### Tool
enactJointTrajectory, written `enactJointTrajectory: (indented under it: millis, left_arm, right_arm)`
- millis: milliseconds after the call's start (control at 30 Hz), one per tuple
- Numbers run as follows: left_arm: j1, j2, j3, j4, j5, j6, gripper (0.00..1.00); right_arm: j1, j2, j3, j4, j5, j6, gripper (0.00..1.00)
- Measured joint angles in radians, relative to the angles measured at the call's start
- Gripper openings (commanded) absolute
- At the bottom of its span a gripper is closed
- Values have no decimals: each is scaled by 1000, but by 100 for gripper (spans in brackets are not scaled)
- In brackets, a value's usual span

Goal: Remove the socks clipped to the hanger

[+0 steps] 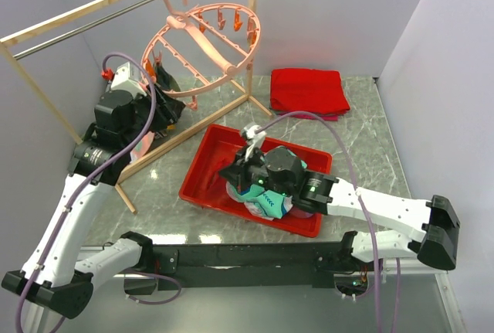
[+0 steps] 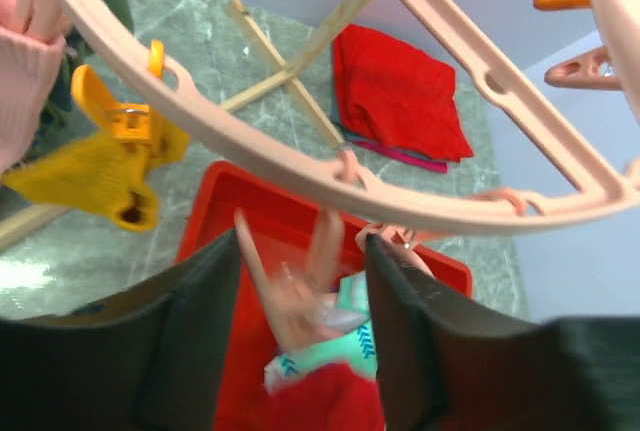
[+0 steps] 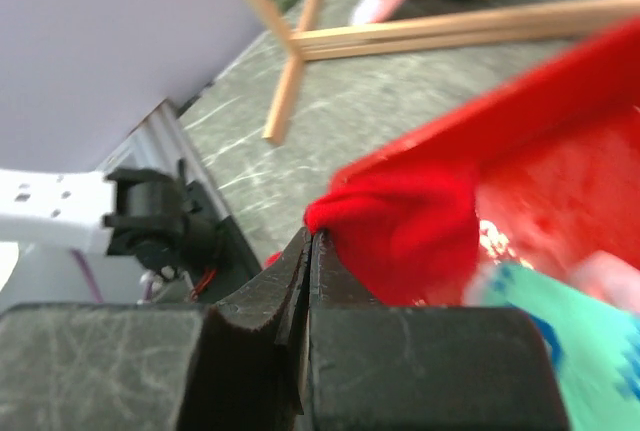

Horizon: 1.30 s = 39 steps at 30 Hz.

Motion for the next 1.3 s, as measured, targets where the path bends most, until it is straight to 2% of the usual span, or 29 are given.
enactJointTrajectory:
  millis: [233, 500, 633, 733, 767, 833, 933, 1133, 1300]
  left_arm:
    - [0, -32, 0, 1, 58, -8, 75]
    - [0, -115, 0, -21, 147, -17, 78]
    - [0, -189, -8, -42, 172, -48, 80]
    - [0, -280, -51, -40, 185, -86, 82]
    - [0, -312, -68, -45, 188, -98, 82]
    - [0, -380, -87, -60, 190, -122, 83]
    - [0, -434, -75, -91, 189, -137, 84]
    - [0, -445, 38, -190, 163, -132, 87]
    - [0, -453, 155, -243, 119, -116, 89]
  right_arm:
    - [-108, -116, -57, -117, 101, 76, 0]
    - [-155, -330, -190, -251, 202, 98, 0]
    - [-175, -425, -246, -322, 247, 110, 5]
    - [-182, -457, -255, -385, 281, 125, 23]
    - [-185, -463, -256, -403, 290, 128, 47]
    - [-187, -470, -256, -432, 300, 138, 61]
    - [-188, -463, -249, -476, 306, 135, 99]
    - [-189, -390, -180, -559, 304, 127, 100]
    - [-173, -354, -111, -535, 307, 127, 100]
